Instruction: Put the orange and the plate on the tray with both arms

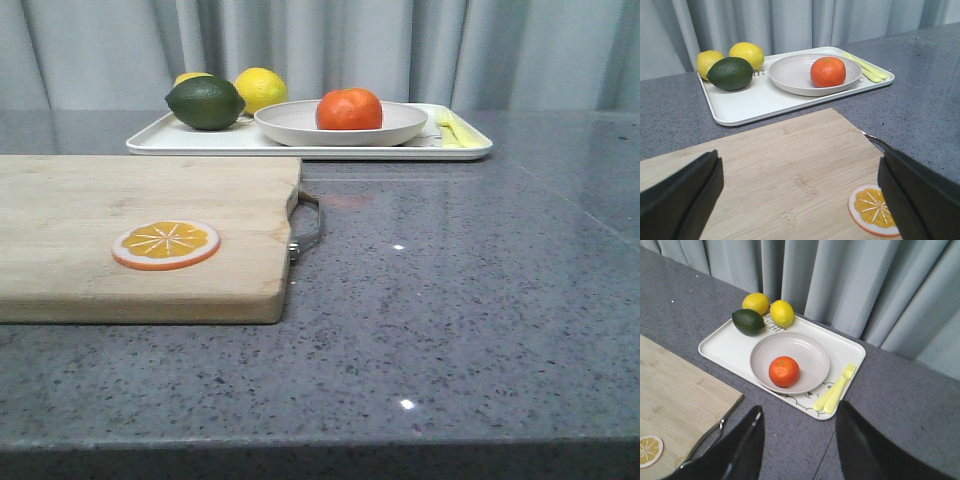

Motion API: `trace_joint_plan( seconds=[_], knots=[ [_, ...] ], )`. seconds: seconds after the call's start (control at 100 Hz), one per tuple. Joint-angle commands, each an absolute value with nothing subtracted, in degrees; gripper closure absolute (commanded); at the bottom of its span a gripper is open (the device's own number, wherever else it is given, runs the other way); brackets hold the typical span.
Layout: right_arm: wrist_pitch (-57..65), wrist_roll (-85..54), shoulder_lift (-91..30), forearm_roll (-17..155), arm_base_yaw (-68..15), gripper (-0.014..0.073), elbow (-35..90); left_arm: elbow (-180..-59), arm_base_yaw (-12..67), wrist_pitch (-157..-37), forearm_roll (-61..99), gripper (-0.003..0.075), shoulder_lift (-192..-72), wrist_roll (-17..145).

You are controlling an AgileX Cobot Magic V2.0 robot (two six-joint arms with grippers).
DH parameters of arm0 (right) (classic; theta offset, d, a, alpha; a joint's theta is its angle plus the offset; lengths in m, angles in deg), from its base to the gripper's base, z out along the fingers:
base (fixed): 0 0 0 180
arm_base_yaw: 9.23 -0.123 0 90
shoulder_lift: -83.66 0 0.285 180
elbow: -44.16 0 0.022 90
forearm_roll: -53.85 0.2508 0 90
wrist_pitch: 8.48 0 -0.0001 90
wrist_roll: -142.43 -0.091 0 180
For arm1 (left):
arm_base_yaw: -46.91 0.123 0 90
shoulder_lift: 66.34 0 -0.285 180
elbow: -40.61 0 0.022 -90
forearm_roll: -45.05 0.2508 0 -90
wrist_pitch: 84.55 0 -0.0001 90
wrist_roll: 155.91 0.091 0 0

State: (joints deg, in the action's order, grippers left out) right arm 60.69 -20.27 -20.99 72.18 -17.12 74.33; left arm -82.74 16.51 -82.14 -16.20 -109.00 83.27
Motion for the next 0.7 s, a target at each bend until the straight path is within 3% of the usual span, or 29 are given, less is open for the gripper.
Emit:
trace_joint_plan(
  seconds=[0.0, 0.31, 0.69],
  knots=[
    [49.8, -19.5, -29.6, 70.1, -16.8, 0.0241, 63.5, -84.4, 16.6, -80.5, -16.5, 0.0122, -108.8, 83.2],
    [23.8, -19.5, -55.0, 68.1, -16.8, 0.0241, 19.8, -84.4, 16.6, -80.5, -16.5, 0.0122, -108.8, 83.2],
    [10.2, -19.6, -67.5, 67.8, -16.8, 0.0244, -4.0, -84.4, 16.6, -80.5, -16.5, 0.0122, -108.8, 83.2]
  ],
)
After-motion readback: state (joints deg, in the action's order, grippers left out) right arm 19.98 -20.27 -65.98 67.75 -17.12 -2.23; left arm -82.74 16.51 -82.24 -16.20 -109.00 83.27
